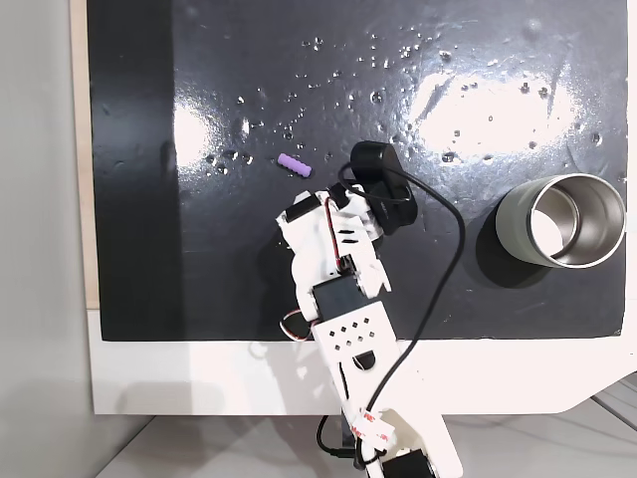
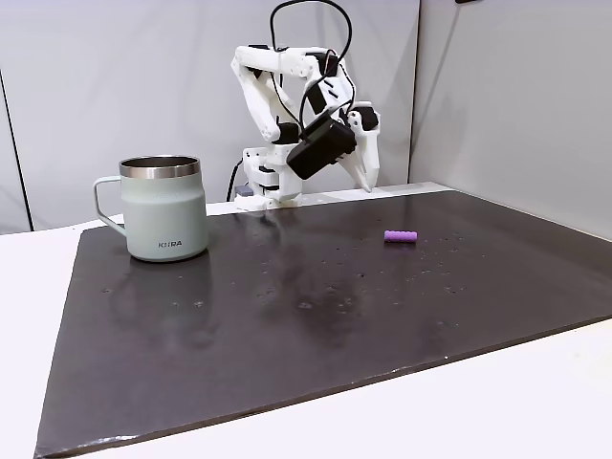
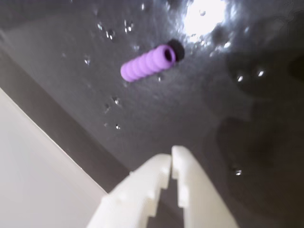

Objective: Grasp a pengrip and put it in the cup.

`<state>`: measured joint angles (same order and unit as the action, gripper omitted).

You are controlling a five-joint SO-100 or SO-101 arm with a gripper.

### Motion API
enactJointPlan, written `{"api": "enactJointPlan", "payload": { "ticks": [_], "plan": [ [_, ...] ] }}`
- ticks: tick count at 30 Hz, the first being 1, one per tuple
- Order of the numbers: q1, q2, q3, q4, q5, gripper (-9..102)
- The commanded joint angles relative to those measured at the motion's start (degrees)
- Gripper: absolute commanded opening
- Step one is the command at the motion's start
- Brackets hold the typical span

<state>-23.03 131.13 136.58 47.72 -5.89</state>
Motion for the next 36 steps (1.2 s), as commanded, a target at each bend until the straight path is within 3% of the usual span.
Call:
{"api": "enactJointPlan", "payload": {
  "ticks": [1,15,25,31,36],
  "plan": [
    [-2.9,-5.7,-7.7,-0.4,4.2,0],
    [-5.7,-29.9,-27.4,6.2,18.1,0],
    [-5.3,-37.3,-37.1,12.6,38.2,0],
    [-5.4,-36.9,-39.1,14.9,45.9,19],
    [-4.1,-43.2,-46.8,20.5,49.6,23]
  ]
}}
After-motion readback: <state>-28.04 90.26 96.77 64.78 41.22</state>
